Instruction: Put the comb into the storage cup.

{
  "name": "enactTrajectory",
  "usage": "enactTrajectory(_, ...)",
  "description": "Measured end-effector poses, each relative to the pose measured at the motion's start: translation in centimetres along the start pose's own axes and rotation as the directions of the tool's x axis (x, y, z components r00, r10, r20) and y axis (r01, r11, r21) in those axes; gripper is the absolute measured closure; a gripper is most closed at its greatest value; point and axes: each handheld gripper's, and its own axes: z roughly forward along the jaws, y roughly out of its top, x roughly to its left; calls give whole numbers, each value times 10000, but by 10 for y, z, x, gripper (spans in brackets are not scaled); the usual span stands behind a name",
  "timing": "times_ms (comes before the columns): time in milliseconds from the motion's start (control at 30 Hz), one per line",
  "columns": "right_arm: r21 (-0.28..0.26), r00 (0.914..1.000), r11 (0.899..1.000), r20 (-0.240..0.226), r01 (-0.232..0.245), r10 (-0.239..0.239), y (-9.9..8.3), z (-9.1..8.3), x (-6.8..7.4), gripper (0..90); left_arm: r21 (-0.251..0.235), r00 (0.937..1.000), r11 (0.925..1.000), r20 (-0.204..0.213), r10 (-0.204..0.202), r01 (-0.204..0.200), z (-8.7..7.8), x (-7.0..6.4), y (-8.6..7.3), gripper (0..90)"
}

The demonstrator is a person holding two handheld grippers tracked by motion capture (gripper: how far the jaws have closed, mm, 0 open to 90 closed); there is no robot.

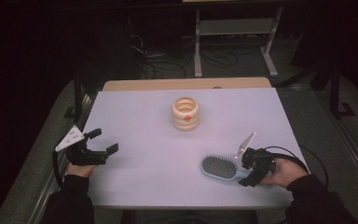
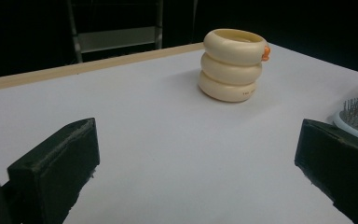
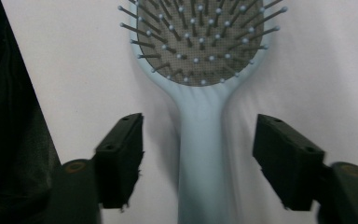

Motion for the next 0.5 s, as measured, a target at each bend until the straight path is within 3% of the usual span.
enactTrajectory(500, 131, 9988, 9989, 212, 442, -445, 2, 7, 3, 625, -13, 10000, 10000, -7, 2, -2, 0, 0, 0, 0)
